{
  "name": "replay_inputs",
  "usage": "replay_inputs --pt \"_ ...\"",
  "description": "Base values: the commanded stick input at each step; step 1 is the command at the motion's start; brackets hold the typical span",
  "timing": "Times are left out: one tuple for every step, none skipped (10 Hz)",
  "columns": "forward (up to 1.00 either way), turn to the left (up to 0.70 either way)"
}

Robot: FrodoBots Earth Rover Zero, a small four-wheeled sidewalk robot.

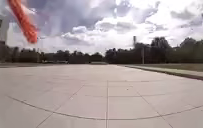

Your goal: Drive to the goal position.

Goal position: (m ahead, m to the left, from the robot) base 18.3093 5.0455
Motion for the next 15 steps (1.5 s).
replay_inputs --pt "1.00 -0.32" --pt "1.00 -0.09" --pt "1.00 0.00" --pt "1.00 0.00" --pt "1.00 0.00" --pt "1.00 0.00" --pt "1.00 0.00" --pt "1.00 0.00" --pt "1.00 0.00" --pt "1.00 0.00" --pt "1.00 0.00" --pt "1.00 0.00" --pt "1.00 0.00" --pt "1.00 0.00" --pt "1.00 0.00"
